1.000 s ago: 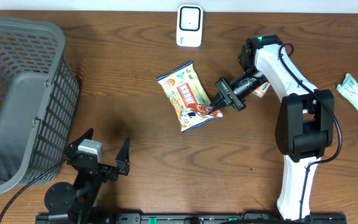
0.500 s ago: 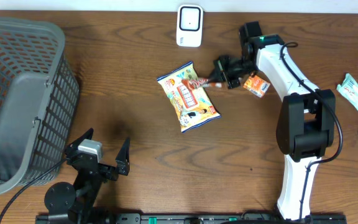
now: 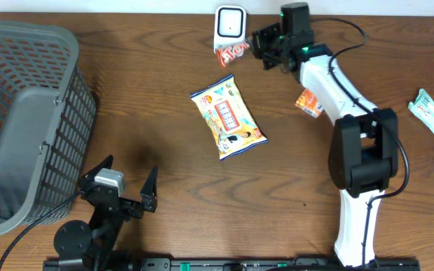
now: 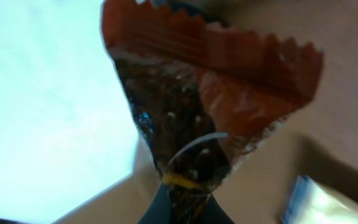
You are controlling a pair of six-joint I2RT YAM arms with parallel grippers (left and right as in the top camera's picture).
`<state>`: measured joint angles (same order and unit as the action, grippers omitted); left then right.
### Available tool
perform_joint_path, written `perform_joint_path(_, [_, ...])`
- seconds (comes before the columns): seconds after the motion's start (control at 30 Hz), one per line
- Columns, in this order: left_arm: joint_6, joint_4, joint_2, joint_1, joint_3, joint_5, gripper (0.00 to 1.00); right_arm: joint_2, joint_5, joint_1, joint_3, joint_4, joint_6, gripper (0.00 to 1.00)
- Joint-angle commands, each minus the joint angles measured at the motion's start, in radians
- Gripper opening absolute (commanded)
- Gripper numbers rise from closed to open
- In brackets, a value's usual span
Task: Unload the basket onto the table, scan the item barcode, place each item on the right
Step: 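Hold the snack bag in front of the scanner window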
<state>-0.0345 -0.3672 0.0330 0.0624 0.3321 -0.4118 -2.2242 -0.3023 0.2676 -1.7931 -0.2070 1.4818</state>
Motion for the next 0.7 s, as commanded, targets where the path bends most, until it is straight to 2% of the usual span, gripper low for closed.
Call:
perform_joint_path(0.0, [-0.014, 0.001, -0.002, -0.004, 0.005, 0.005, 0.98, 0.028, 0.236, 0.045, -0.005, 0.061, -0.04, 0.02])
perform_joint_path(0.27, [-0.014, 0.001, -0.002, -0.004, 0.005, 0.006, 0.98, -0.012, 0.426, 0.068, -0.005, 0.252, -0.04, 0.02])
perform_joint_path(0.43, [-0.014, 0.001, -0.002, -0.004, 0.005, 0.005, 0.98, -0.083, 0.411, 0.05, -0.007, 0.396, -0.037, 0.02])
perform_joint_path(0.67, [-0.014, 0.001, -0.002, -0.004, 0.005, 0.005, 0.98, -0.164, 0.38, 0.041, -0.042, 0.414, -0.013, 0.02])
